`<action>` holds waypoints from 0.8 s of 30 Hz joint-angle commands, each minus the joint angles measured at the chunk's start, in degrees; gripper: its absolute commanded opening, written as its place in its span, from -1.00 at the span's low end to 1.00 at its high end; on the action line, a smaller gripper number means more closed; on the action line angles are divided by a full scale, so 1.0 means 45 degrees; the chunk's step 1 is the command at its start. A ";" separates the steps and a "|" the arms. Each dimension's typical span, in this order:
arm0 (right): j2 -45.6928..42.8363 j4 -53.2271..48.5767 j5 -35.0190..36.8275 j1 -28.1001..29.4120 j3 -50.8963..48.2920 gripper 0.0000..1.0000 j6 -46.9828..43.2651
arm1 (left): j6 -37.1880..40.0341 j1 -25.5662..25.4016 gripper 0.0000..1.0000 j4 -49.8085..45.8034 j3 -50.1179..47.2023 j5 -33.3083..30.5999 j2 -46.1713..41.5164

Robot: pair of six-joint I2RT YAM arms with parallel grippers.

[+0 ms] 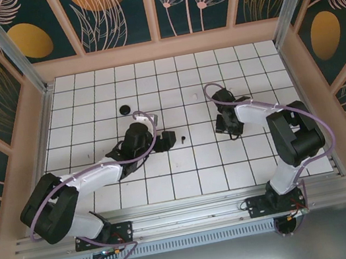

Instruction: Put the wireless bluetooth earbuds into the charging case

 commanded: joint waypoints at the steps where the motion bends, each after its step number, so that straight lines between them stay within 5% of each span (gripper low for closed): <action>1: -0.0109 0.0715 -0.0578 0.0154 -0.0267 -0.19 0.0031 | 0.0016 -0.0089 0.57 0.0494 -0.0188 0.0331 -0.0198; 15: -0.2269 -0.0025 -0.1087 0.0700 0.0250 -0.29 0.0637 | -0.0350 -0.0346 0.43 0.3419 -0.0704 0.1876 0.0004; 24: -0.3905 -0.0384 -0.1867 0.2137 0.2427 -0.36 0.2468 | 0.1226 -0.2212 0.43 0.8703 -0.1901 0.0042 -0.0438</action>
